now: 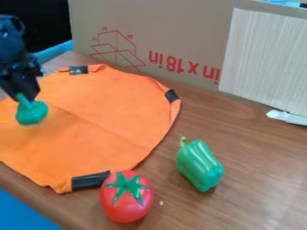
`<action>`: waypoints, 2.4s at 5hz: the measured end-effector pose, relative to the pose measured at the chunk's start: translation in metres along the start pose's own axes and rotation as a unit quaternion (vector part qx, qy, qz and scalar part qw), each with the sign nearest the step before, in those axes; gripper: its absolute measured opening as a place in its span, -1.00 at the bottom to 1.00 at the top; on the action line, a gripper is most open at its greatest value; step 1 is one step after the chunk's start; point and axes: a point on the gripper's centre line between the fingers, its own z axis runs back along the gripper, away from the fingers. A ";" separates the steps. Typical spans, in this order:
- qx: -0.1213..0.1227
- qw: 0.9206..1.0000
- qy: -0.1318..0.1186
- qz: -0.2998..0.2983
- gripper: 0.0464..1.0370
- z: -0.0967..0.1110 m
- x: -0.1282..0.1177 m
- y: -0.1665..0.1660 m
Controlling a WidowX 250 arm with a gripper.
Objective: Put the green onion on the top right of the table
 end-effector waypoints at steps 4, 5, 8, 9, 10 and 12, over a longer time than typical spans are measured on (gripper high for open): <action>0.004 0.998 0.023 -0.065 -0.53 -0.015 -0.040 -0.084; 0.003 0.997 0.024 -0.071 -0.53 -0.016 -0.046 -0.100; -0.009 0.999 0.014 -0.050 -0.53 -0.010 -0.026 -0.133; -0.015 0.999 0.021 -0.037 -0.53 -0.011 -0.014 -0.151; -0.013 0.999 0.031 -0.022 -0.53 -0.021 -0.003 -0.170; -0.028 0.999 0.009 -0.019 -0.53 -0.037 0.014 -0.215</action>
